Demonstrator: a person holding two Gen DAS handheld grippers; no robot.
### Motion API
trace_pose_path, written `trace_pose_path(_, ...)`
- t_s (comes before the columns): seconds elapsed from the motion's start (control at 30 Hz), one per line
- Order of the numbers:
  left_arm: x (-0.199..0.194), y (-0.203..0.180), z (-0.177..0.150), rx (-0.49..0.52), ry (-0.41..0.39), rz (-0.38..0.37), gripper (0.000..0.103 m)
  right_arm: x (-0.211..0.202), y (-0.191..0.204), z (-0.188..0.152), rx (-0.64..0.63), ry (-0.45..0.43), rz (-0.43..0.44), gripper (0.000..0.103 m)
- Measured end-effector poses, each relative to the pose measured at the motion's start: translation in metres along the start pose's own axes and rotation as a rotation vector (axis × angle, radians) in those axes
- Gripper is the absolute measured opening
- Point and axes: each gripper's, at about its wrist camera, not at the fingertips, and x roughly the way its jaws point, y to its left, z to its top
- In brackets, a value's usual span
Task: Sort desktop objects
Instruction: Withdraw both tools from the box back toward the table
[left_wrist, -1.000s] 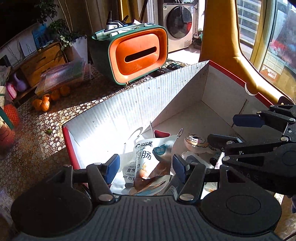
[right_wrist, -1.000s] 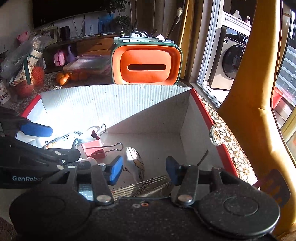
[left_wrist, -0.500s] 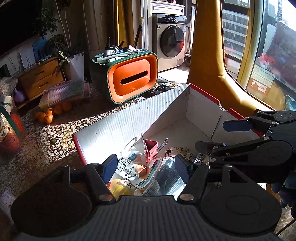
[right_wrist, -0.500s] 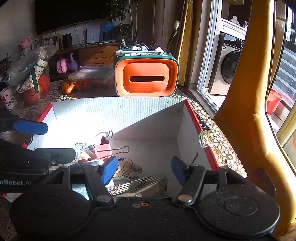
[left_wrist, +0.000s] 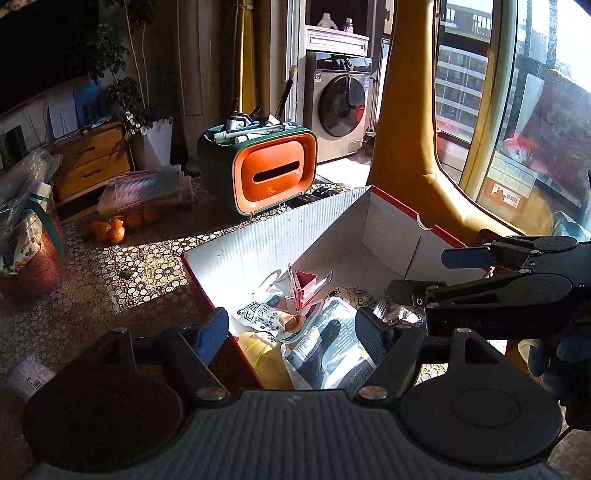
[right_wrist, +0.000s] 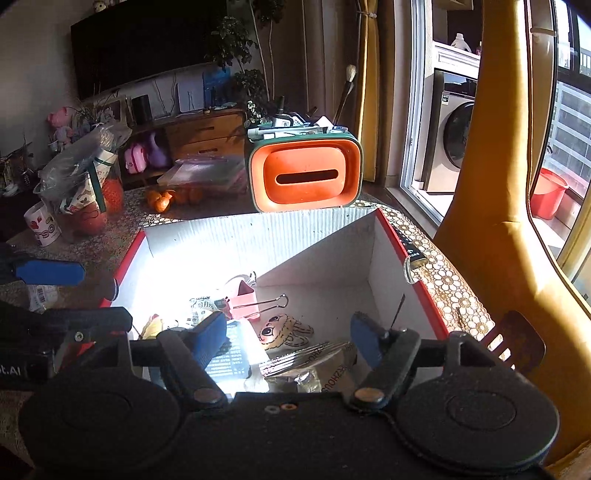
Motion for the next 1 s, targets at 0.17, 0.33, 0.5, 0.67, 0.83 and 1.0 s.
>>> trace_pose_path(0.17, -0.020, 0.011, -0.013, -0.020, -0.027, 0.024, 0.075, -0.011, 0.010, -0.007, 0.010, -0.013, 0.014, 0.083)
trace_pose_path(0.33, -0.037, 0.019, -0.023, -0.034, -0.062, 0.036, 0.075, -0.022, 0.021, -0.012, 0.021, -0.030, 0.032, 0.087)
trace_pose_path(0.5, -0.054, 0.029, -0.034, -0.055, -0.083, 0.038, 0.082, -0.028, 0.033, -0.016, 0.040, -0.035, 0.045, 0.088)
trace_pose_path(0.67, -0.067, 0.039, -0.047, -0.067, -0.103, 0.048, 0.084, -0.032, 0.045, -0.020, 0.039, -0.038, 0.055, 0.088)
trace_pose_path(0.83, -0.082, 0.054, -0.063, -0.091, -0.114, 0.062, 0.086, -0.038, 0.062, -0.020, 0.034, -0.070, 0.049, 0.091)
trace_pose_path(1.0, -0.091, 0.075, -0.082, -0.133, -0.108, 0.072, 0.087, -0.042, 0.087, -0.019, -0.002, -0.089, 0.061, 0.094)
